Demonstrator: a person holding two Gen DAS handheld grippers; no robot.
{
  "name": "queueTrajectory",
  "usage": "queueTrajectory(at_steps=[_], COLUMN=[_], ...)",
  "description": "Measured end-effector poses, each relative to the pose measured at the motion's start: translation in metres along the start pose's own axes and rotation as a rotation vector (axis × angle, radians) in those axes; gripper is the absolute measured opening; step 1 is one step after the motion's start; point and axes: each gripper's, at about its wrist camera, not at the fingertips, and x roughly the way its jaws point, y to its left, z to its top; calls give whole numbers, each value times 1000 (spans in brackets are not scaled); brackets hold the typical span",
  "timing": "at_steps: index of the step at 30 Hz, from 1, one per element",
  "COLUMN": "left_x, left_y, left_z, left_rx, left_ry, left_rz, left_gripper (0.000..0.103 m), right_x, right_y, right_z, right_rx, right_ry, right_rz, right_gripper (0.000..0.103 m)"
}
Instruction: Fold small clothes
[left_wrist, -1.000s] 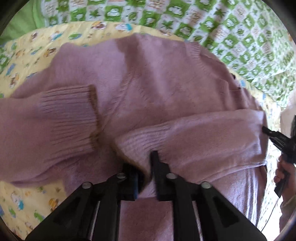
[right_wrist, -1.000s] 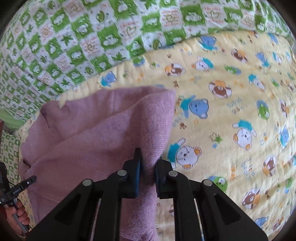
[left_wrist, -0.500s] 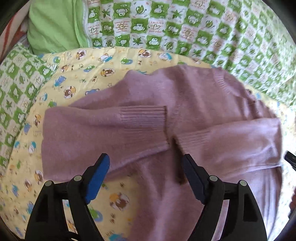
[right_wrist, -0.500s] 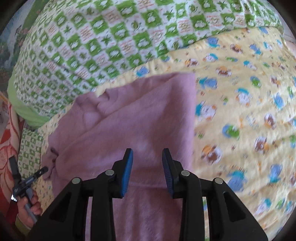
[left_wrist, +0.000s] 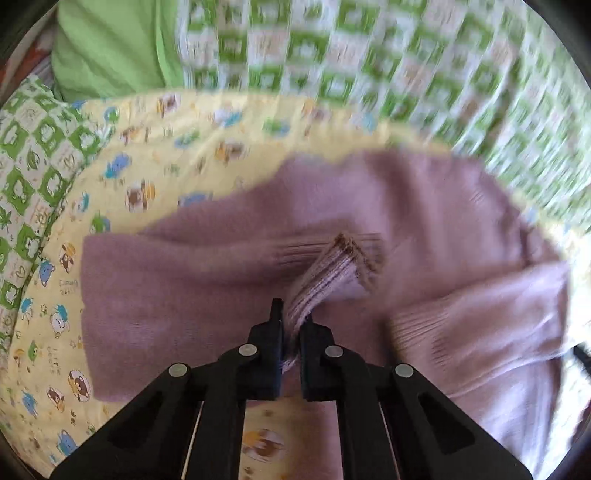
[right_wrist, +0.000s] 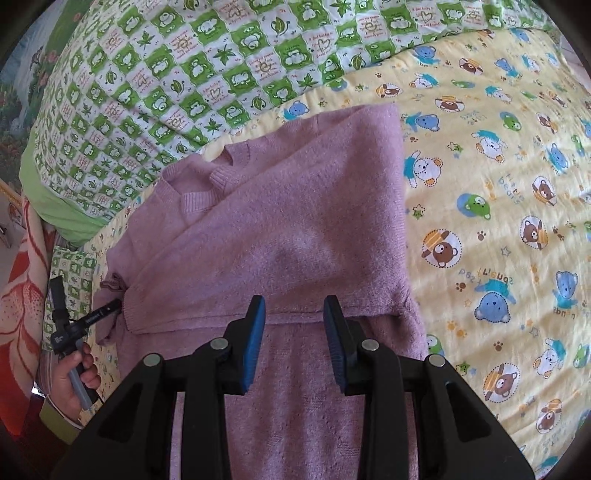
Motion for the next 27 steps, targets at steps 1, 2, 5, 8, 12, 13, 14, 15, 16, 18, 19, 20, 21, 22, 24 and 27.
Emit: queueTrajectory(at_steps=[1,2,5,8,12,13,14,15,16,18,19,20,21,22,24,27], left_x=[-17,-32,-81,-104,-77,-62,-54,-46,-43,-40,-39,-37,-35,-32,-21,1], left_y=[-10,-22,-84,-166,-250,-259,-262,-257,-250,-223,-206,-192,-173,-153,-107,-57], left_z=[5,9,20,24,8,1,-3,-12,-15,-35,-41,-45,-48,-51,-63,-72], left_rx=[1,13,81,167,293,308,317,323,328,340,342,338,322,304,268,223], left_ry=[-32,-62,-149,-171,-83,-42,-20,-6,-2,7,4,1,0,3,11,56], left_rz=[-45,-93,-287,-505,-539,-522,-513,-493,-476,-417,-378,-333,-286,-245,-124,20], left_gripper=[4,4,4,5,30,30,30,30,30,37,38,43,50,54,57,57], right_x=[0,-1,-3,-6,-10,-11,-12,-13,-14,-15,-14,-14,-12,-10,-5,10], right_y=[1,3,9,14,13,11,7,2,-1,-11,-14,-16,-18,-19,-19,-14], right_z=[0,-1,0,2,3,2,2,2,3,3,4,5,6,7,11,19], right_rx=[0,0,-3,4,25,36,47,60,72,90,94,97,99,101,100,84], right_ry=[-2,-4,-17,-36,-54,-57,-54,-52,-52,-51,-51,-51,-51,-52,-56,-45], right_rz=[7,14,29,40,38,31,25,19,16,7,4,2,2,3,12,26], right_gripper=[34,34,34,34,34,34,34,34,34,34,34,35,36,40,42,42])
